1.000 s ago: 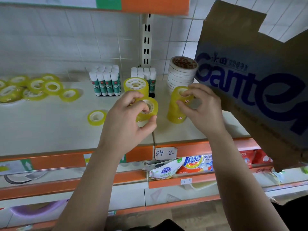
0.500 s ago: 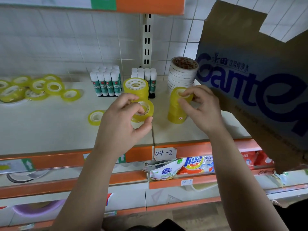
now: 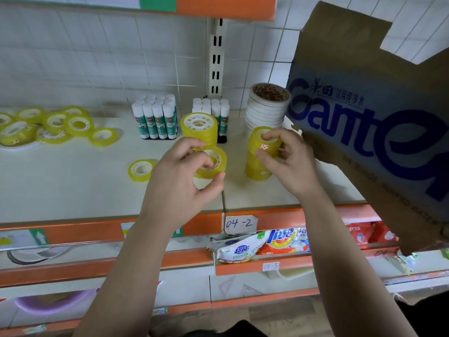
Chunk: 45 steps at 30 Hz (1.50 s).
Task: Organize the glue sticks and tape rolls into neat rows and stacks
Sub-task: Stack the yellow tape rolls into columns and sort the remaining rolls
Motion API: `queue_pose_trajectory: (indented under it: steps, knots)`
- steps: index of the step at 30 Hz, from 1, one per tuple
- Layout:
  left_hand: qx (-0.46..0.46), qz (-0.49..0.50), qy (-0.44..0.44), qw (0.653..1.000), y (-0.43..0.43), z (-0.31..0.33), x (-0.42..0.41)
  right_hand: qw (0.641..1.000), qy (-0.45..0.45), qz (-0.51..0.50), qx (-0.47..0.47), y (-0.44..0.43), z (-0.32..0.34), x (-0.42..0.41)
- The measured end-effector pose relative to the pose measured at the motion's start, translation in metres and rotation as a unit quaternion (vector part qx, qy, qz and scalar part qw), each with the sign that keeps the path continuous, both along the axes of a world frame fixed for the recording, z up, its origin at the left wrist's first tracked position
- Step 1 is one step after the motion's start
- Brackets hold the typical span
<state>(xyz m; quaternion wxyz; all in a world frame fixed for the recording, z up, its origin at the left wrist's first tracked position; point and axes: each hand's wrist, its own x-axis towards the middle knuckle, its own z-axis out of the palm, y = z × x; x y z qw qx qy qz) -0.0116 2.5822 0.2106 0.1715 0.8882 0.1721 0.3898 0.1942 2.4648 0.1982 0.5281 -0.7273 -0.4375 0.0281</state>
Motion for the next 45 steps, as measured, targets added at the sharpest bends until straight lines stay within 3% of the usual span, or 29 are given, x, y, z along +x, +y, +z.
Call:
queue_pose_trajectory:
  steps: [29,35,41,45]
  knots:
    - [0.013,-0.025,0.004,1.0,-0.006,0.006,0.014,0.999,0.037,0.033,-0.019,-0.012,0.004,0.002]
    - [0.023,-0.082,0.009,0.996,-0.01,0.035,0.054,1.0,0.016,0.009,-0.012,-0.034,0.006,0.012]
    - [0.037,-0.106,0.062,0.992,-0.005,0.039,0.095,0.986,-0.102,-0.084,-0.106,-0.056,-0.015,0.038]
    - [0.038,-0.105,0.071,0.991,-0.004,0.033,0.105,0.982,-0.119,-0.097,-0.113,-0.06,-0.026,0.04]
